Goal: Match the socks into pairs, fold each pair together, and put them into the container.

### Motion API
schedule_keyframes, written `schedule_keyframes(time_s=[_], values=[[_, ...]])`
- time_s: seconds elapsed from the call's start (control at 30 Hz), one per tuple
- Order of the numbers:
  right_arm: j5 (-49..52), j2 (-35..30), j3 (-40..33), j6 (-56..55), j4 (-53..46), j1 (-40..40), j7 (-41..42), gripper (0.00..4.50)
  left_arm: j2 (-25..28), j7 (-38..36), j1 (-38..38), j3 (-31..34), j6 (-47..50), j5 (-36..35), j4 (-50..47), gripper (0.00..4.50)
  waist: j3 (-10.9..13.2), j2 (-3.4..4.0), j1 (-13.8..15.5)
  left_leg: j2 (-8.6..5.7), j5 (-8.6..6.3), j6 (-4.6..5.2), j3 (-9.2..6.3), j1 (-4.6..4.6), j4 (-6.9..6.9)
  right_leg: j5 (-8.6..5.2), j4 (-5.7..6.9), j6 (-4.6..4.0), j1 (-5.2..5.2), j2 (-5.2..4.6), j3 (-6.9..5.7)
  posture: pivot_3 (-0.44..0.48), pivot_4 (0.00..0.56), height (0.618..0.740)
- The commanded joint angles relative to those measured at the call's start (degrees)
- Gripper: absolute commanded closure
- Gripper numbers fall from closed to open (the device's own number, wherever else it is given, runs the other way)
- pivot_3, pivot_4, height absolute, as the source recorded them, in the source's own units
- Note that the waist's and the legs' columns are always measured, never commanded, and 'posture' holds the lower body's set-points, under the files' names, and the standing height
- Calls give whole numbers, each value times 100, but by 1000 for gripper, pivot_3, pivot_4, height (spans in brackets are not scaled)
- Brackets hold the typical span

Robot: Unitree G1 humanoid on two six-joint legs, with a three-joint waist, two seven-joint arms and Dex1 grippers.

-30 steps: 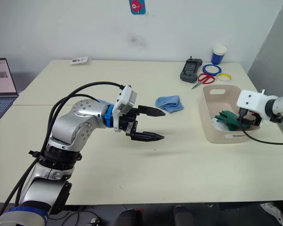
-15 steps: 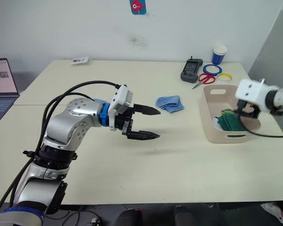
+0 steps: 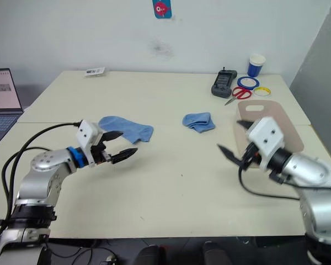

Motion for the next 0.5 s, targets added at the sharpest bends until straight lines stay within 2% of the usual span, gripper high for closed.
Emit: schedule_keyframes(time_s=[0.03,0.23,0.5], values=[[-25,103,274,37,-396,426,-333,34,13,163,232,288,-101,-87,-105,0,-4,-7,-1,0,0,1,0,0,-1,0,0,0,0,0,-2,0,150,732],[306,214,444,243,-592,558,-499,34,-20,226,336,238,-146,-96,-113,0,-9,-15,-11,5,-1,2,1,2,-2,-1,0,0,-1,10,-4,0,150,732],[543,224,599,505,-672,296,-715,34,-365,329,-709,-228,-534,319,865,0,-14,-24,-6,1,-1,3,9,0,-2,-1,-1,0,0,15,-7,0,150,732]])
